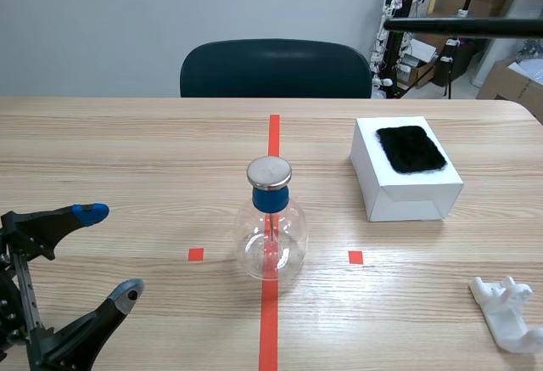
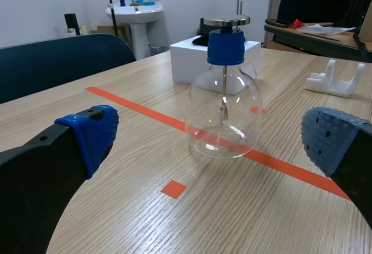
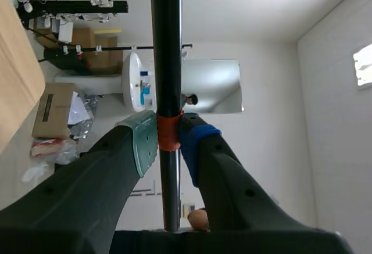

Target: Do the electroscope experiment. move the rod toward and away from the electroscope

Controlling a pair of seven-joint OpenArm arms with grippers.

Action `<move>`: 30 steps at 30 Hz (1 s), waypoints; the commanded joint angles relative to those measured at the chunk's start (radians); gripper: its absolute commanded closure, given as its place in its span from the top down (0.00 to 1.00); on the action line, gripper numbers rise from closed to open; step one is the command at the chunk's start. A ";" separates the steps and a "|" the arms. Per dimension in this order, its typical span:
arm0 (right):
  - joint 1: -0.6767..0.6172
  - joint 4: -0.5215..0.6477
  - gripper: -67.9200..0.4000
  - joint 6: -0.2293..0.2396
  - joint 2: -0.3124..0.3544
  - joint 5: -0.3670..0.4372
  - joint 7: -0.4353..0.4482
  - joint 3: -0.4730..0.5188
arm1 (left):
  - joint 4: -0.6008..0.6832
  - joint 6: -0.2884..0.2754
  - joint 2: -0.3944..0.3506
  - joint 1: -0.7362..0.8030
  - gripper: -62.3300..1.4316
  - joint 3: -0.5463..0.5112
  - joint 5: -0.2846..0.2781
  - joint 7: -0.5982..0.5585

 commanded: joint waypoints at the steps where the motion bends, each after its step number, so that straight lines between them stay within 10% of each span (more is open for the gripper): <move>1: -0.014 0.004 0.01 -0.042 0.005 0.034 0.008 0.020 | 0.015 -0.002 -0.008 -0.003 1.00 -0.001 -0.013 -0.019; 30: -0.122 0.003 0.01 -0.056 -0.098 0.072 0.085 0.087 | 0.015 -0.002 -0.008 -0.003 1.00 -0.001 -0.013 -0.019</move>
